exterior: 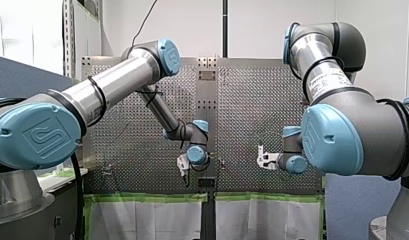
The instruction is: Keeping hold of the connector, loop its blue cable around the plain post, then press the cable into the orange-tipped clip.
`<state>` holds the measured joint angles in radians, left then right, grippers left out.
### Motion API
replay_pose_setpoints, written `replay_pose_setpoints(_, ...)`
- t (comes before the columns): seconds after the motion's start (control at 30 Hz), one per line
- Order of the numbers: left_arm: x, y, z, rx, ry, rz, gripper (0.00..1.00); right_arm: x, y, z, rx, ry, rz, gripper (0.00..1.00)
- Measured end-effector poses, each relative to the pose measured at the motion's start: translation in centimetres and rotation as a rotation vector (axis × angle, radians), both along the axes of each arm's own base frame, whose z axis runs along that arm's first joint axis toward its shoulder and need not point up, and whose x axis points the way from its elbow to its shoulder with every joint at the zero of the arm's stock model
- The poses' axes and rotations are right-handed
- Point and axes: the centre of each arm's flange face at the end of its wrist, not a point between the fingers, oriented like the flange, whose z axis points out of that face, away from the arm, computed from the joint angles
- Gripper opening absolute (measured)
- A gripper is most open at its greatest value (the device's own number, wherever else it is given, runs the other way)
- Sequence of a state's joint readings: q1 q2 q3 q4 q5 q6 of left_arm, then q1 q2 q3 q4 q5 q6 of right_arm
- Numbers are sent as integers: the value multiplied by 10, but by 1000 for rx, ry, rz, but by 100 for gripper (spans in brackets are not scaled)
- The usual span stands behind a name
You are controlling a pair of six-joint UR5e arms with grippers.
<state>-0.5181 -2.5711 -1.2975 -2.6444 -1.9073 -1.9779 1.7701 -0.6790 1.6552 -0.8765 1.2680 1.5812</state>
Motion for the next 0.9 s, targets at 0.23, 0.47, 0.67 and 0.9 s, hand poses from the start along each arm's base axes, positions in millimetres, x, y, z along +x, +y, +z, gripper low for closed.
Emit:
replay_pose_setpoints(0.23, 14, 2, 11, -2, -11, 15, 0, -2, -8, 4, -4, -2, -4, 0)
replay_pose_setpoints(0.47, 19, 6, 13, 0, -12, 32, 0, -4, -10, 4, -9, -4, -8, 0)
replay_pose_setpoints(0.67, 20, 8, 14, 2, -12, 38, 0, -8, -16, 4, -10, -7, -15, 0)
replay_pose_setpoints(0.9, 21, 10, 14, 3, -9, 39, 0, -11, -23, 4, -9, -10, -21, 0)
